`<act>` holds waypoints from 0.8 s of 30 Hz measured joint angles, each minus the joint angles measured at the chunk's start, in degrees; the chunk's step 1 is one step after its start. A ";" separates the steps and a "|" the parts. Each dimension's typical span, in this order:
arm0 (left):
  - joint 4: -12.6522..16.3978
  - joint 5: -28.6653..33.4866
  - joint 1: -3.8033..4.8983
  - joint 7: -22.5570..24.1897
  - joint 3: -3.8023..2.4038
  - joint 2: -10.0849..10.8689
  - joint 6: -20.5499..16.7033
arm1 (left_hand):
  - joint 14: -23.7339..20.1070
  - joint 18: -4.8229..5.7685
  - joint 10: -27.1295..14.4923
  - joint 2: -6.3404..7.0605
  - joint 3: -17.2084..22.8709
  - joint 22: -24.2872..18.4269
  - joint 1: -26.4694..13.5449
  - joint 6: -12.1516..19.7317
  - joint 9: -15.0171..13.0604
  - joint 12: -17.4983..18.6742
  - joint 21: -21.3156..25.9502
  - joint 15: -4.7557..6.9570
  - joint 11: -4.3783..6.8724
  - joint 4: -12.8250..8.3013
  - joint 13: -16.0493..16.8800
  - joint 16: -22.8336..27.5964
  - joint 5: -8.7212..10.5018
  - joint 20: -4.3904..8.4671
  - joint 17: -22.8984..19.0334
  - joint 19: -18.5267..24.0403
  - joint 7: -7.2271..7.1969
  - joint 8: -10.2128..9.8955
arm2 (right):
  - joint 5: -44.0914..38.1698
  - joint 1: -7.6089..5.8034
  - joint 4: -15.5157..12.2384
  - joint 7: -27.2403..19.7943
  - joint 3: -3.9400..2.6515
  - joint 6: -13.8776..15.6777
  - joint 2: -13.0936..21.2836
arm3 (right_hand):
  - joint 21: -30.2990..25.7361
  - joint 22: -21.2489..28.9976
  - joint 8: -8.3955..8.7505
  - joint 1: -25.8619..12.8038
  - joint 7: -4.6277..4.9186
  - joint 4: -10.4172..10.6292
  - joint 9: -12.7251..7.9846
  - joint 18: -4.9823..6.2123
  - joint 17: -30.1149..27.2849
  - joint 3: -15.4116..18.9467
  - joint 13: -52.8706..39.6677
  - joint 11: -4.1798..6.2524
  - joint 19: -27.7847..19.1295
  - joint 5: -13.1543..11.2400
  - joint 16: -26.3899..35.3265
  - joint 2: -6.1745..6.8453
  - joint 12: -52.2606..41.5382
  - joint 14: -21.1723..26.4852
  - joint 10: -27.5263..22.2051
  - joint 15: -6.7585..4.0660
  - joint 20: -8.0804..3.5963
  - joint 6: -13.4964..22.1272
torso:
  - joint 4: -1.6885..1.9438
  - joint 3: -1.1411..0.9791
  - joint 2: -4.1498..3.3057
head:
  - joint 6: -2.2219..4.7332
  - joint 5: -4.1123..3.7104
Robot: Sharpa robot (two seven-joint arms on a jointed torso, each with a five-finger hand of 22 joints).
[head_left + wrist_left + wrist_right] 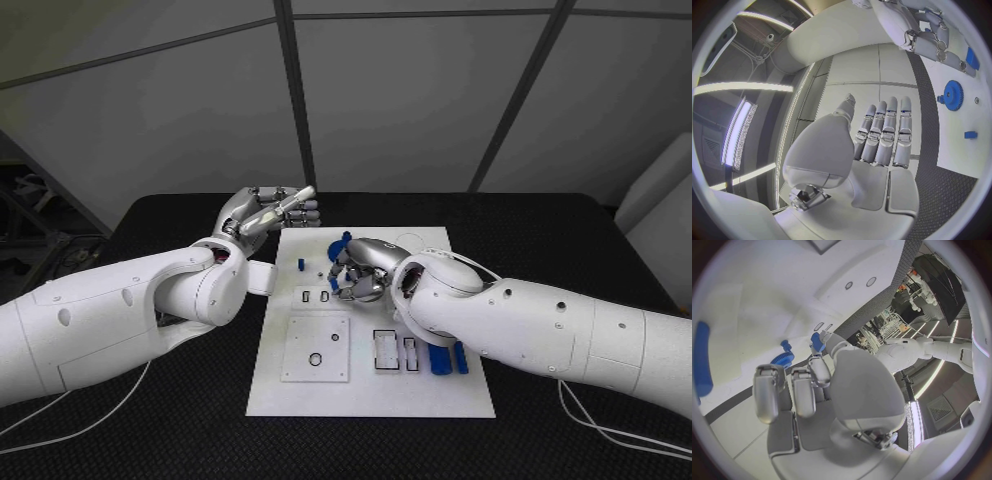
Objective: Assemble the parts on the task board
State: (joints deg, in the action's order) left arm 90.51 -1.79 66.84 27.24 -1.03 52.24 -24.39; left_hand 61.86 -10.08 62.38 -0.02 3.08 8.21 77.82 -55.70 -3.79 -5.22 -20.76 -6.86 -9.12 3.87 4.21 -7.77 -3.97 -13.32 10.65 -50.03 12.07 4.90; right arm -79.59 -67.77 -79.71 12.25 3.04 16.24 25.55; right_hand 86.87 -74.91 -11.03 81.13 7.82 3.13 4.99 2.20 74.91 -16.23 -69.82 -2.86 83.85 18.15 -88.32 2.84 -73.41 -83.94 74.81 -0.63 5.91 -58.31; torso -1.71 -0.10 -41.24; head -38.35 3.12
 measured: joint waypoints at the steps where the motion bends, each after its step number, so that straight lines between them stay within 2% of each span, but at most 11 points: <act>1: -0.01 0.00 0.00 0.00 0.00 -0.01 0.00 | 0.00 0.00 0.00 0.00 0.00 0.00 0.00 0.00 0.00 0.00 0.00 0.00 0.00 0.00 0.00 0.00 0.00 0.00 0.00 0.00 0.00 0.00 | -0.14 0.03 0.08 0.10 0.09 -0.08 -0.08 | 0.00 0.00 0.00 0.00 -0.03 0.00 0.00 0.00 0.00 0.00 0.00 0.00 0.00 0.03 0.00 0.00 0.00 0.00 0.00 0.00 0.00 0.03 | 0.00 0.00 0.00 | -0.05 0.02; 10: -0.02 0.00 0.00 -0.01 0.00 -0.01 0.00 | 0.00 0.00 0.00 0.00 0.00 0.00 0.00 0.00 0.00 0.00 0.00 0.00 0.00 0.00 0.00 0.00 0.00 0.00 0.00 0.00 0.00 0.00 | -1.07 0.31 1.04 0.85 0.46 -1.19 -0.81 | 0.23 0.00 -0.11 -0.01 0.09 0.00 0.00 0.00 0.00 0.00 -0.01 0.00 0.00 0.03 0.00 0.01 0.00 0.00 0.00 0.00 0.00 -0.10 | 0.02 0.03 0.03 | -0.30 0.18; 24: -0.03 0.00 0.00 -0.03 0.00 -0.03 0.01 | 0.00 0.00 0.00 0.00 0.00 0.01 0.00 0.00 0.00 0.00 0.00 0.00 0.00 0.00 0.00 0.00 0.00 0.00 0.05 0.00 0.00 0.00 | -1.72 0.40 1.55 0.90 0.42 -1.85 -1.58 | 0.23 0.00 -0.06 -0.32 0.09 0.00 0.01 0.00 -0.01 0.01 0.06 -0.21 0.00 0.02 0.00 0.32 0.21 0.00 -0.20 0.00 0.00 -0.10 | 0.03 0.03 0.04 | -0.58 0.37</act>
State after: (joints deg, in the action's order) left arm 90.48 -1.79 66.85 27.21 -1.03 52.21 -24.38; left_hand 61.86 -10.09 62.37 -0.01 3.08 8.22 77.81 -55.70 -3.79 -5.22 -20.76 -6.85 -9.12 3.87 4.21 -7.77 -3.97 -13.32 10.70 -50.03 12.07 4.90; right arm -81.32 -67.37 -78.17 13.15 3.45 14.39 23.96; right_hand 87.10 -74.90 -11.08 80.81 7.91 3.14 5.00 2.20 74.91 -16.22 -69.76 -3.07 83.85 18.17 -88.32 3.17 -73.19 -83.94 74.61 -0.63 5.91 -58.41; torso -1.69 -0.08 -41.20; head -38.93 3.49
